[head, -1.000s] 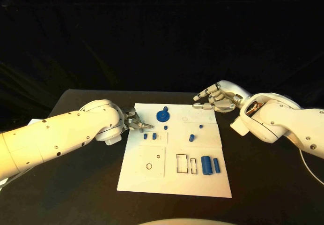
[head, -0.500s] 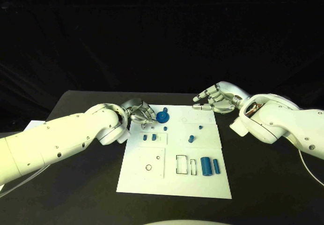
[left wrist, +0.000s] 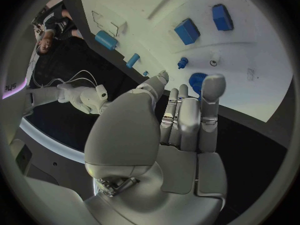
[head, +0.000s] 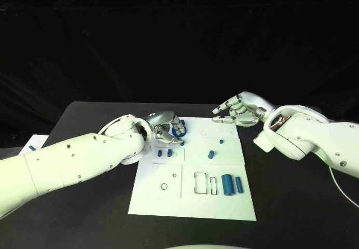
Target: Assemble the parts on the task board
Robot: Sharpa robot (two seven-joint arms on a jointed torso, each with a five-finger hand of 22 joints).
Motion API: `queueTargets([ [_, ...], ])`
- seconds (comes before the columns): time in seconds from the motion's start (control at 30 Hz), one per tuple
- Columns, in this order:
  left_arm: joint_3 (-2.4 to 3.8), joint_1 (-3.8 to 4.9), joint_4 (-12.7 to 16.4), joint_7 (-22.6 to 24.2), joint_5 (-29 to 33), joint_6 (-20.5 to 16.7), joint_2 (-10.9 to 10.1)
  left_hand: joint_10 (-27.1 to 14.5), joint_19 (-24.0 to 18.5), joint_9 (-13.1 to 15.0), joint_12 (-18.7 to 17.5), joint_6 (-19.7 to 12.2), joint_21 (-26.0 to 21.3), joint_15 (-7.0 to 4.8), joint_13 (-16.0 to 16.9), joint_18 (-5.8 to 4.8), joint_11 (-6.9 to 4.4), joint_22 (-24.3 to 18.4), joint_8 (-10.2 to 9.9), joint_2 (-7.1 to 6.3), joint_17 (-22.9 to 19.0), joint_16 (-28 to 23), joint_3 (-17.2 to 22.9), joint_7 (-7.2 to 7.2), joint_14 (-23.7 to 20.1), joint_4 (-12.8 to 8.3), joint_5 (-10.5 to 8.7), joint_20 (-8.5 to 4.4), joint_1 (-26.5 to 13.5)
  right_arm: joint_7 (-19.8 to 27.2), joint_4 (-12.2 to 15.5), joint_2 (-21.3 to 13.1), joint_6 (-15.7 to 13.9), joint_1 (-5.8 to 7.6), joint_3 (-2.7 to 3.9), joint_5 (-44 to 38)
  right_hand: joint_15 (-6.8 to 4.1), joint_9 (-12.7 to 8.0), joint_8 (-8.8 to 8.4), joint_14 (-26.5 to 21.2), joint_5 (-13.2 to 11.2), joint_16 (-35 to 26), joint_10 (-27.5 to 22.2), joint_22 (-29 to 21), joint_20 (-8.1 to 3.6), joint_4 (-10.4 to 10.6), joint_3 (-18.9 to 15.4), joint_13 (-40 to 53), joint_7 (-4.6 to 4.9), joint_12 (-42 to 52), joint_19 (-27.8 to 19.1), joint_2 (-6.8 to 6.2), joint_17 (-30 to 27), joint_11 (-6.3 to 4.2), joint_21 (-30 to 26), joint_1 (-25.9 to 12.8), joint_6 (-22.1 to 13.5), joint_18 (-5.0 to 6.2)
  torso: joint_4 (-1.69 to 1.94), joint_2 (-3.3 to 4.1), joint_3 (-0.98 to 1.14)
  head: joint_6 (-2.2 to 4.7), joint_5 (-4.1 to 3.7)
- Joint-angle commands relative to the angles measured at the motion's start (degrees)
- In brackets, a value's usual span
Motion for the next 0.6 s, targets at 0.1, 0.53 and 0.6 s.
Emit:
queueTargets([
  [0.1, 0.02, -0.03, -1.2, -2.9, -9.4, 4.9, 1.5, 1.9, 2.8, -1.7, -1.0, 1.2, 7.3, -0.16, -1.8, -1.36, -0.12, 6.2, -0.9, 0.24, 5.1, 5.2, -0.3, -0.07, 1.8, 0.1, 0.11, -0.2, -0.6, 0.5, 0.0, 0.2, 0.8, -0.06, 0.01, -0.1, -0.38, 0.1, -0.13, 3.9, 0.3, -0.3, -0.5, 5.7, -0.12, 0.1, -0.4, -0.1, 0.17, -0.3, -0.5, 0.54, 4.8, -0.01, -0.1, 0.0, 0.4, 0.31, 0.02, -0.01, 0.02, -0.03, -0.03],
  [0.53, 0.07, -0.04, -4.2, -4.8, -11.1, 7.2, 4.5, 3.8, 4.8, -3.2, -2.1, 2.6, 13.1, -0.44, -3.5, -2.34, -0.36, 11.3, -1.6, 0.78, 6.9, 7.6, 0.7, -0.24, 2.7, -0.1, 0.18, -0.42, -0.1, 0.5, -0.1, 0.4, 0.8, -0.09, 0.01, -0.1, -0.38, 0.1, -0.15, 3.9, 0.4, -0.2, -0.5, 5.7, -0.12, 0.1, -0.4, 0.0, 0.17, -0.1, -0.4, 0.59, 4.9, -0.02, -0.1, 0.0, 0.3, 0.3, 0.04, 0.02, 0.03, -0.12, -0.21],
  [0.6, 0.08, -0.04, -4.4, -4.9, -11.2, 7.5, 4.9, 4.1, 5.1, -3.4, -2.2, 2.8, 13.8, -0.51, -3.7, -2.47, -0.43, 11.9, -1.7, 0.92, 6.7, 7.5, 1.0, -0.3, 2.8, -0.2, 0.2, -0.47, 0.0, 0.5, -0.1, 0.5, 0.8, -0.09, 0.01, -0.1, -0.38, 0.1, -0.15, 3.9, 0.4, -0.2, -0.5, 5.7, -0.12, 0.1, -0.4, 0.0, 0.17, -0.1, -0.4, 0.59, 4.9, -0.02, -0.1, 0.0, 0.3, 0.3, -0.02, 0.05, 0.05, -0.13, -0.17],
])
